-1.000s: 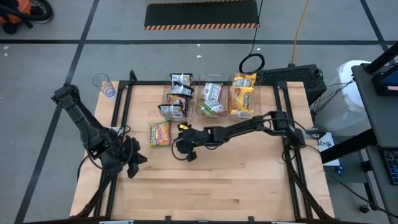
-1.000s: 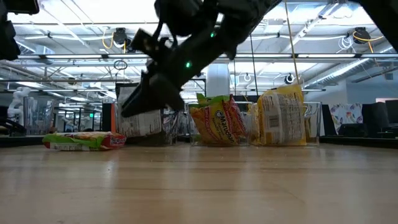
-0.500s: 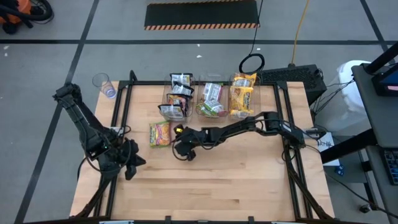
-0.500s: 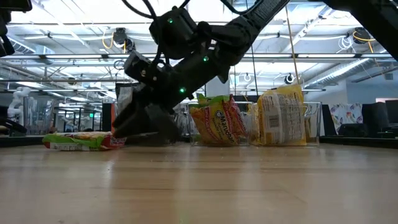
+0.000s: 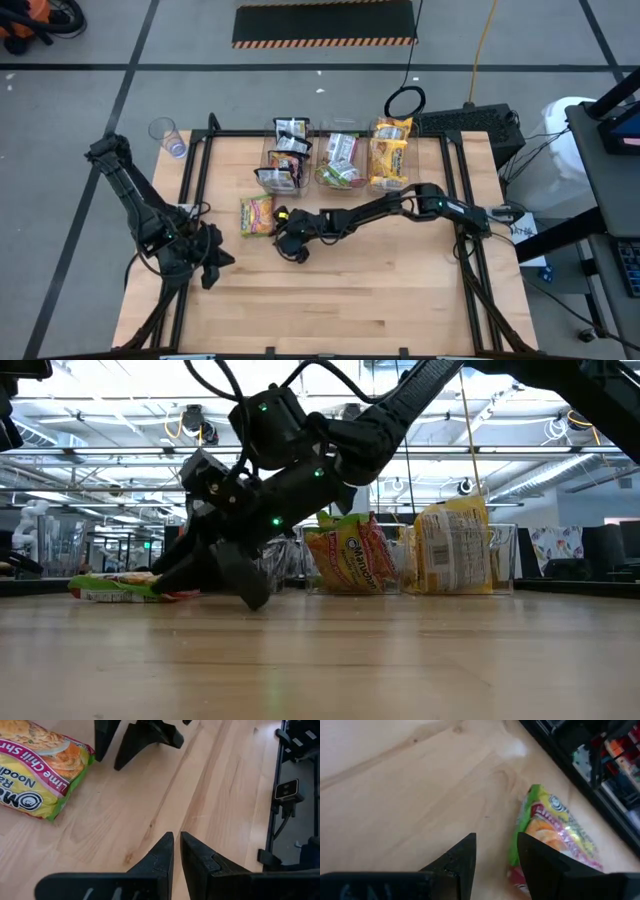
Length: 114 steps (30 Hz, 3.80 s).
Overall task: Sort Maruchan noodles
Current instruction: Put the green noodle pack into the center transparent bin
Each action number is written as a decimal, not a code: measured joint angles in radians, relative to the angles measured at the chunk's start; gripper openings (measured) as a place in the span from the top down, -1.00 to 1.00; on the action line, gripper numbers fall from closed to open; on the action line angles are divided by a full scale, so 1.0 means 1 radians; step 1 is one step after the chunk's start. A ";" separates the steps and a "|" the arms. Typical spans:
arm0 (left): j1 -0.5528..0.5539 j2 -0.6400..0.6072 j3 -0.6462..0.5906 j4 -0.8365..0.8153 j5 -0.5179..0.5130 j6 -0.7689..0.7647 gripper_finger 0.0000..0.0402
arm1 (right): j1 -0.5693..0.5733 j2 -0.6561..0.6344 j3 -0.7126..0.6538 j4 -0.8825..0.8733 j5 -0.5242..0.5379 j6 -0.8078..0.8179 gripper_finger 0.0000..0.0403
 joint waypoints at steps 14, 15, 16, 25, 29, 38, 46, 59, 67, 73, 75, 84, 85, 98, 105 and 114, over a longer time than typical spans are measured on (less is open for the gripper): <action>0.000 0.000 0.000 0.006 0.000 -0.009 0.81 | -0.048 0.001 0.006 0.009 0.018 -0.093 0.31; 0.000 0.000 0.000 0.006 0.000 -0.009 0.81 | -0.051 0.001 0.006 0.008 0.023 -0.090 0.31; 0.000 0.000 0.000 0.006 0.000 -0.009 0.81 | -0.053 0.001 0.006 0.006 0.029 -0.086 0.31; 0.000 0.000 0.000 0.006 0.001 -0.009 0.81 | -0.067 0.002 0.006 -0.011 -0.002 -0.056 0.31; 0.000 0.000 0.000 0.006 0.001 -0.009 0.81 | -0.077 0.002 0.005 -0.057 -0.042 0.018 0.31; 0.000 0.000 0.000 0.008 0.001 -0.009 0.81 | -0.092 0.003 0.004 -0.060 -0.044 0.019 0.55; 0.000 0.000 0.000 0.036 0.002 -0.008 0.81 | -0.093 0.006 0.003 -0.050 -0.039 0.231 0.97; 0.000 0.000 0.000 0.056 0.002 -0.009 0.81 | -0.088 -0.004 0.002 -0.066 -0.081 0.434 1.00; 0.000 0.000 0.000 0.059 0.001 -0.006 0.81 | -0.059 -0.090 0.001 -0.075 -0.094 0.428 1.00; 0.000 0.000 0.000 0.058 0.001 -0.006 0.81 | -0.048 -0.161 0.001 -0.095 -0.090 0.382 1.00; 0.000 0.001 0.000 0.059 0.001 -0.006 0.81 | -0.047 -0.186 0.002 -0.119 -0.080 0.377 1.00; 0.000 0.001 0.000 0.058 0.000 -0.002 0.81 | -0.048 -0.301 0.002 -0.200 -0.004 0.294 1.00; 0.000 0.001 0.000 0.057 0.000 -0.002 0.81 | -0.047 -0.314 0.002 -0.205 0.014 0.278 1.00; 0.000 0.001 0.000 0.058 -0.001 -0.003 0.81 | -0.049 -0.527 0.003 -0.332 0.213 0.096 1.00; 0.000 0.001 0.000 0.064 -0.001 -0.007 0.81 | -0.084 -0.637 0.004 -0.458 0.316 0.034 1.00; 0.000 0.001 0.000 0.079 -0.001 -0.014 0.81 | -0.197 -0.726 0.004 -0.561 0.366 0.010 1.00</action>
